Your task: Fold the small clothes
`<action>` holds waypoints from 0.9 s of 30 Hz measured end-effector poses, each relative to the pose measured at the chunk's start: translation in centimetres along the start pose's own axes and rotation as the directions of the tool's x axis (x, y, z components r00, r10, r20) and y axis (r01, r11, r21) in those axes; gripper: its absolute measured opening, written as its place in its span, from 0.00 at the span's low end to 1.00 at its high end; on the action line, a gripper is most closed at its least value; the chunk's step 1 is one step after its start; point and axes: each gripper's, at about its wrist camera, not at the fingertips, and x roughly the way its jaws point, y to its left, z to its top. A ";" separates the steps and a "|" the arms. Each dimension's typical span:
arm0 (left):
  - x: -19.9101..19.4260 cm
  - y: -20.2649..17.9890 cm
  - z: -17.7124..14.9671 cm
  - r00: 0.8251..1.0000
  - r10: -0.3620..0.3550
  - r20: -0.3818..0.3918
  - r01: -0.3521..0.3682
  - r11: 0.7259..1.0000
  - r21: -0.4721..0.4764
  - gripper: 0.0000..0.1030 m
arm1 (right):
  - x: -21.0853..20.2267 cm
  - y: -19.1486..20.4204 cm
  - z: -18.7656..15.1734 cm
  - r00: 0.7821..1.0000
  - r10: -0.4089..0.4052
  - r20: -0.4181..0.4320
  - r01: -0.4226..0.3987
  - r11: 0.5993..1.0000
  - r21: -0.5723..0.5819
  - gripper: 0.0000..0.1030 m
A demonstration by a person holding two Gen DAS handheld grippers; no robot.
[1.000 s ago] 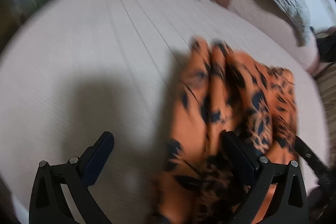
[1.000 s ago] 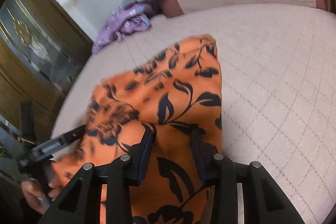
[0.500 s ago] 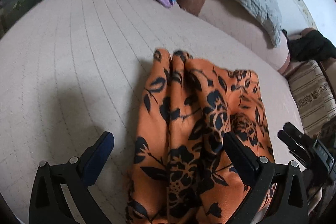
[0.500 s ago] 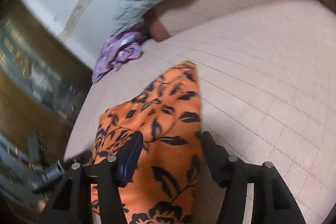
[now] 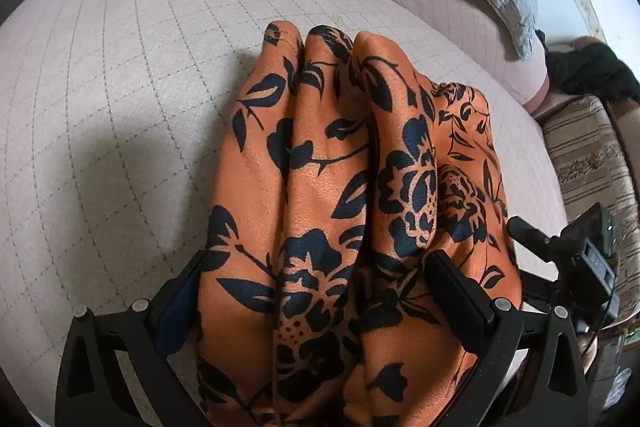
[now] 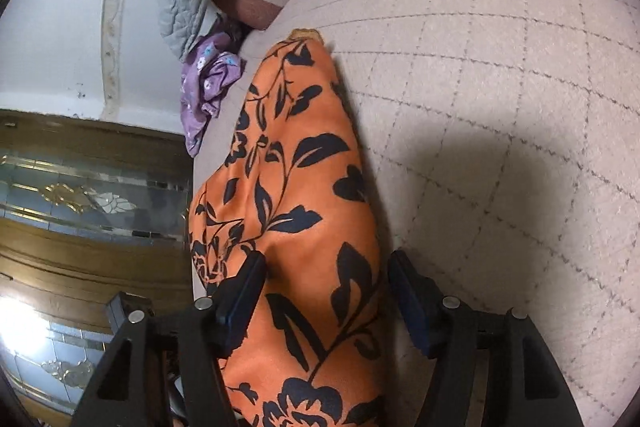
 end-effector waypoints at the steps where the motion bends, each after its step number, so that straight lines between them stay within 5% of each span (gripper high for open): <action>1: 0.2 0.0 0.1 1.000 -0.003 -0.002 0.003 1.000 -0.006 1.00 | 0.2 0.1 -0.1 1.000 0.015 -0.010 -0.015 1.000 -0.004 0.65; 4: -0.2 0.2 0.8 0.999 -0.034 -0.026 0.033 0.999 -0.023 1.00 | 0.5 0.3 -0.5 1.000 0.021 -0.005 -0.021 0.999 -0.026 0.65; 9: -2.8 0.9 1.1 0.979 -0.182 0.086 0.187 0.981 -0.053 1.00 | 0.4 0.4 -0.8 1.000 0.018 0.000 -0.018 0.998 -0.052 0.65; 14: 0.0 0.3 0.9 0.995 -0.098 -0.027 0.097 0.995 -0.019 1.00 | 0.3 0.4 -0.7 1.000 0.023 -0.001 -0.024 0.998 -0.053 0.65; 21: 0.2 0.1 0.9 0.994 -0.112 0.003 0.112 0.993 -0.045 0.99 | 0.4 0.8 -0.9 1.000 0.022 0.013 -0.021 0.997 -0.079 0.66; 27: -1.3 -0.7 0.3 0.994 -0.094 0.051 0.091 0.995 0.045 0.71 | 0.7 1.6 -1.6 0.999 -0.012 0.051 0.019 0.990 -0.143 0.56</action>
